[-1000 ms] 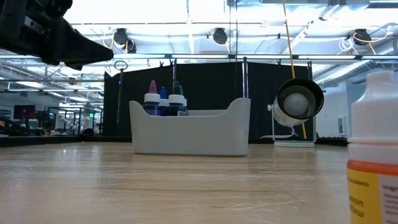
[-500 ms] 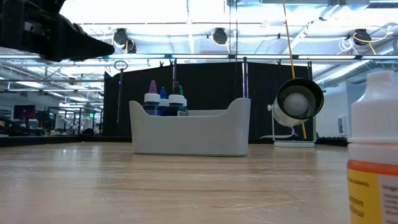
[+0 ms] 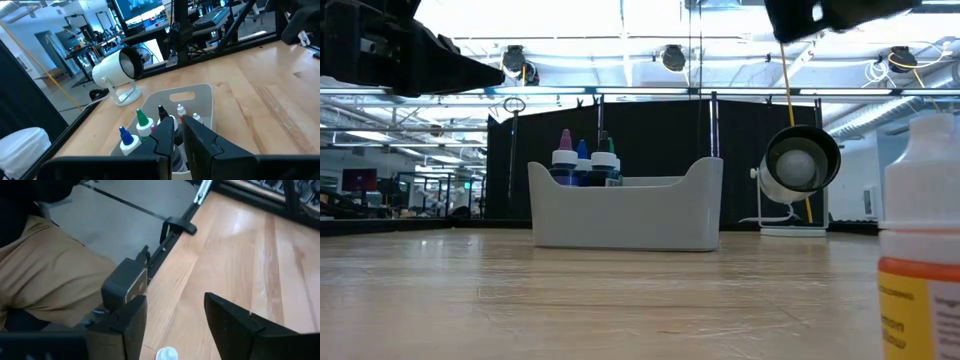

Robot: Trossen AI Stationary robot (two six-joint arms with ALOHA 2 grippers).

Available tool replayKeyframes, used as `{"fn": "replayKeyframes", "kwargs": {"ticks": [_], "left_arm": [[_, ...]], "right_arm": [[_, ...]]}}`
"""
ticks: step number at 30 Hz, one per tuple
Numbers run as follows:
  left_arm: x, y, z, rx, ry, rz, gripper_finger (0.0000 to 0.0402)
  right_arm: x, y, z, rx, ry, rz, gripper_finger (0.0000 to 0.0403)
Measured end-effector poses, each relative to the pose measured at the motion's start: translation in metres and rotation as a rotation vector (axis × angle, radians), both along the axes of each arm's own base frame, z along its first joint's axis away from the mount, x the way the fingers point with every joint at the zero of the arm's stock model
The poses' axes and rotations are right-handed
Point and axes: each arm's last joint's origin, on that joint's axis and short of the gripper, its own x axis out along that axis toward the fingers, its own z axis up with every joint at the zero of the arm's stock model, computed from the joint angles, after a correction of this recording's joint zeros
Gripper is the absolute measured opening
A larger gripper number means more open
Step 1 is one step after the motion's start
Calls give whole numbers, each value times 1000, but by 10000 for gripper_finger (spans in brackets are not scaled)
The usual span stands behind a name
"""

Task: Pick & Place food coloring
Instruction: Put the orange food coloring bottle into the gray bin

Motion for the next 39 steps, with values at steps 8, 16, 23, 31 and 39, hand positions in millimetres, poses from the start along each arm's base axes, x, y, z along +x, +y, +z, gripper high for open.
{"fn": "replayKeyframes", "kwargs": {"ticks": [8, 16, 23, 31, 39], "left_arm": [[0, 0, 0, -7, -1, 0, 47], [0, 0, 0, -11, -2, 0, 47], [0, 0, 0, -11, -1, 0, 47], [0, 0, 0, -14, -2, 0, 47], [0, 0, 0, -13, -1, 0, 47]], "right_arm": [[-4, -13, -18, 55, 63, -61, 186], [-12, -18, -27, 136, 62, -31, 177], [-13, -18, -28, 136, 58, -42, 176], [-14, -16, -25, 138, 19, -72, 176], [-10, -10, -31, 162, 22, -75, 176]]}}
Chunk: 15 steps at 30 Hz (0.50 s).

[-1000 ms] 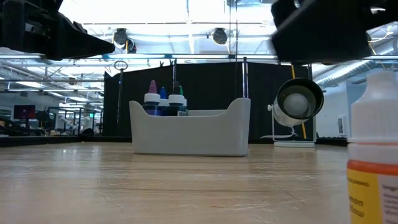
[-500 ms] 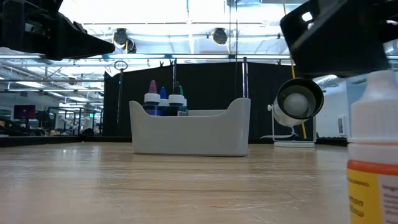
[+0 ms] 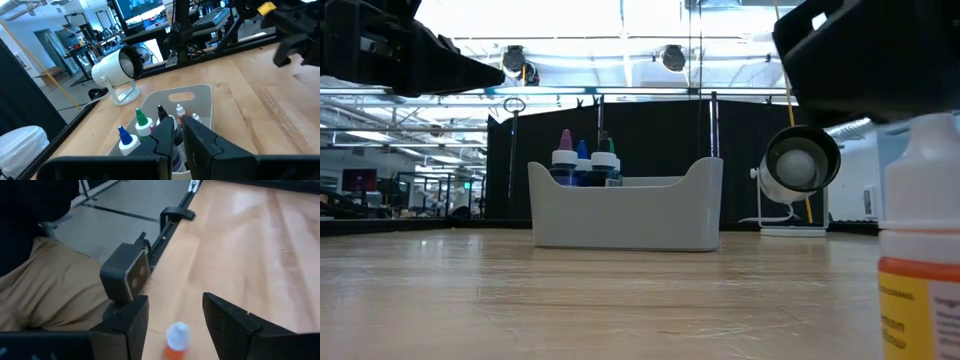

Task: Pick & Place food coloring
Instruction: Put the orange food coloring bottle into the gray bin

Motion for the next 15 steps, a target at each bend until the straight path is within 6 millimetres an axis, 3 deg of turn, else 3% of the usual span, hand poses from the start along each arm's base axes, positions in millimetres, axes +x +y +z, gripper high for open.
{"fn": "replayKeyframes", "kwargs": {"ticks": [5, 15], "left_arm": [[0, 0, 0, -4, 0, 0, 47], [0, 0, 0, -21, -3, 1, 47]], "right_arm": [[10, 10, -14, -39, 19, 11, 176], [9, 8, -18, -50, 73, -7, 173]]}}
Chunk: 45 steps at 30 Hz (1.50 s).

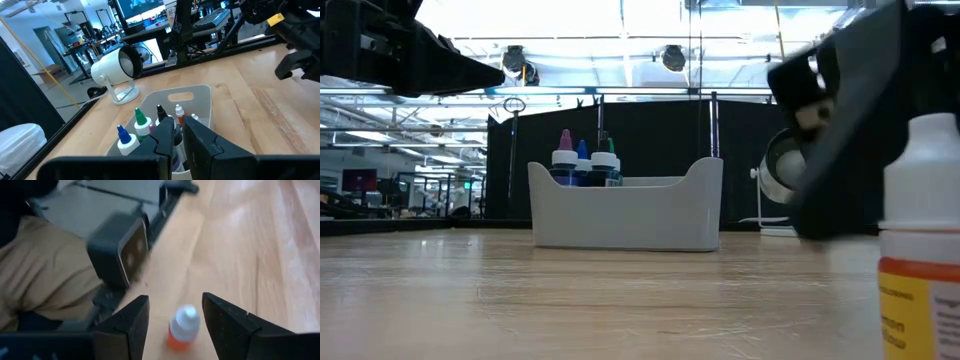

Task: Pick & Place food coloring
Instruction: Put the orange food coloring bottle into the gray bin

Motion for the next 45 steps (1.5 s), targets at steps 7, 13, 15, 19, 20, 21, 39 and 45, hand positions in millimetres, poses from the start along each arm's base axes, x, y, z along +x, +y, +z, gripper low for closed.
{"fn": "replayKeyframes", "kwargs": {"ticks": [7, 13, 15, 19, 20, 21, 39, 45], "left_arm": [[0, 0, 0, 0, 0, 0, 47], [0, 0, 0, -1, 0, 0, 47], [0, 0, 0, -1, 0, 1, 47], [0, 0, 0, -1, 0, 1, 47], [0, 0, 0, -1, 0, 0, 47], [0, 0, 0, -1, 0, 1, 47], [0, 0, 0, -23, -3, 3, 47], [0, 0, 0, -34, -4, 3, 47]], "right_arm": [[0, -1, -1, 6, 21, -14, 161], [0, -2, -2, 0, 26, -14, 144], [0, -2, -2, 0, 26, -14, 135], [0, -2, -2, 0, 26, -14, 110], [0, -2, -2, -1, 26, -13, 103], [0, -2, -2, -2, 25, -13, 95], [6, -21, 48, -64, -66, -35, 60], [8, -58, 112, -291, -276, -351, 57]]}}
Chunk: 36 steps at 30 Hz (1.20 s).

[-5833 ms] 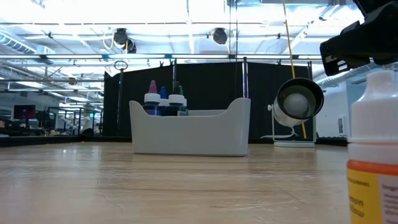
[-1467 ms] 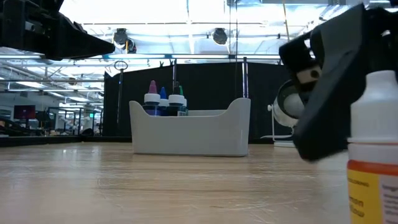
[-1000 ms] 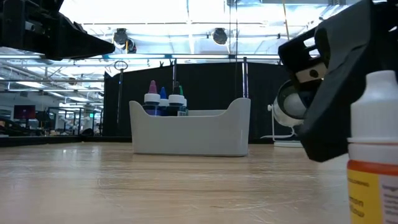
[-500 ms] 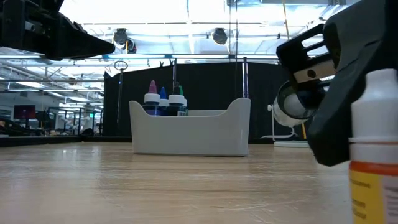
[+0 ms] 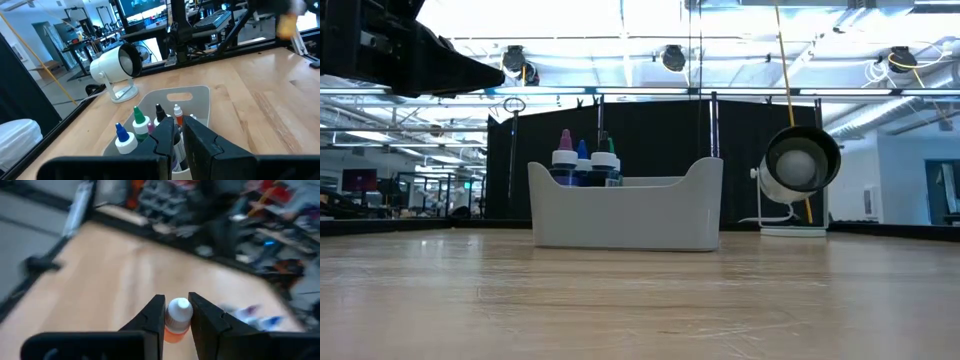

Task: Pick & Place food coloring
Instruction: Put the orange food coloring bottle into the gray bin

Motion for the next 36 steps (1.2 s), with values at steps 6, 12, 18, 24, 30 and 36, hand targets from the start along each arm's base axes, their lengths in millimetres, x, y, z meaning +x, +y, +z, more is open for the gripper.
{"fn": "replayKeyframes", "kwargs": {"ticks": [6, 12, 18, 24, 30, 36], "left_arm": [[0, 0, 0, -1, 4, 0, 47], [0, 0, -1, 0, 11, 0, 47], [0, 0, -2, -8, 12, -1, 47], [0, 0, -2, 0, 16, -8, 47], [0, 0, -2, -1, 16, -8, 47], [1, 2, -1, -2, 11, 2, 47]], "right_arm": [[14, -49, 31, 8, -31, -89, 64], [37, -115, 16, 143, -15, -330, 57], [28, -154, -25, 224, 35, -428, 57], [19, -165, -42, 334, -14, -354, 57], [23, -163, -48, 343, -25, -350, 57], [34, -162, -76, 297, 31, -411, 57]]}}
